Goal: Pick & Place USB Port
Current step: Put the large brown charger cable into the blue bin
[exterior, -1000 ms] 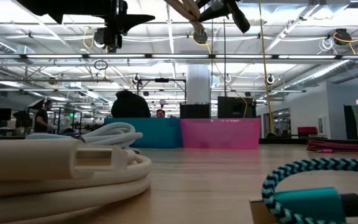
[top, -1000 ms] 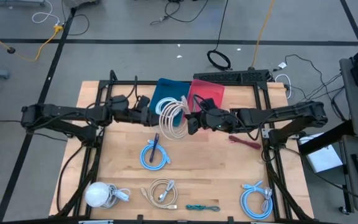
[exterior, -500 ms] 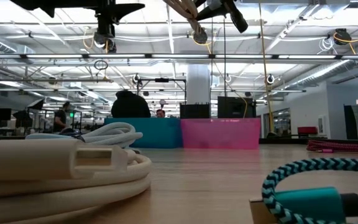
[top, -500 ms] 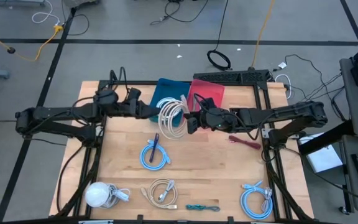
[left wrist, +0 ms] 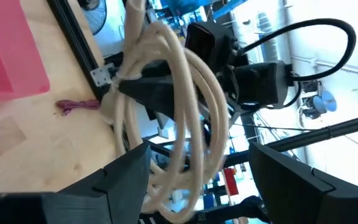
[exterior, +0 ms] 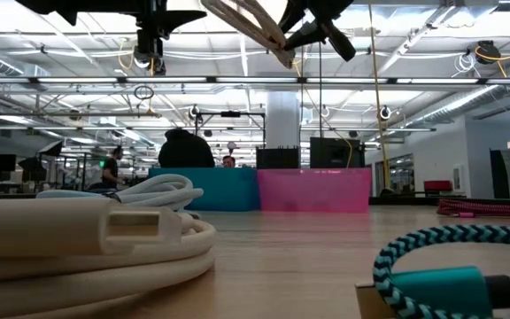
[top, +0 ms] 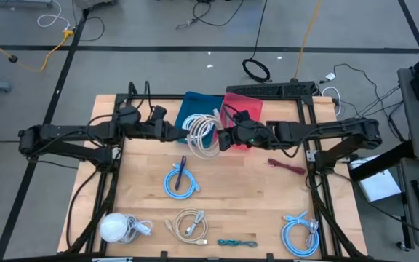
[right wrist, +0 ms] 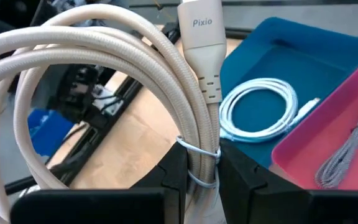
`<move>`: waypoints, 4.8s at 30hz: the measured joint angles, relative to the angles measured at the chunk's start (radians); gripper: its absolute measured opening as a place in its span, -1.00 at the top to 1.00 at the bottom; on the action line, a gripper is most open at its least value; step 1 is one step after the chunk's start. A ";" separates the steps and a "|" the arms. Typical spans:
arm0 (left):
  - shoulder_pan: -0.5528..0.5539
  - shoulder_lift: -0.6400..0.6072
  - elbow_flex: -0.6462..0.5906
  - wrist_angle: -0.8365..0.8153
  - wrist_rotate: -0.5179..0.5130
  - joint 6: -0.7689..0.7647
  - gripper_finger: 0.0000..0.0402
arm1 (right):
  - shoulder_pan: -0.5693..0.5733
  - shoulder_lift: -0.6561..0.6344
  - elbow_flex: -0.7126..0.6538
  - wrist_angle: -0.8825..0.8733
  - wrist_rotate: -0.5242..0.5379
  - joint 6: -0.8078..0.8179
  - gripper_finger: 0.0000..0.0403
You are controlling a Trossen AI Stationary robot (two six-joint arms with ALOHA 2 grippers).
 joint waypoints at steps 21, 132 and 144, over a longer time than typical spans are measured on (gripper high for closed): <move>0.036 0.000 0.000 -0.039 0.008 0.016 -0.36 | -0.037 0.043 0.001 0.044 -0.086 -0.002 0.76; 0.469 0.595 0.260 -0.581 0.254 0.622 0.95 | 0.225 -0.069 0.002 0.381 -0.051 -0.208 -0.17; 0.477 0.623 0.260 -0.537 0.152 0.622 0.55 | 0.226 -0.069 0.001 0.381 -0.051 -0.208 -0.17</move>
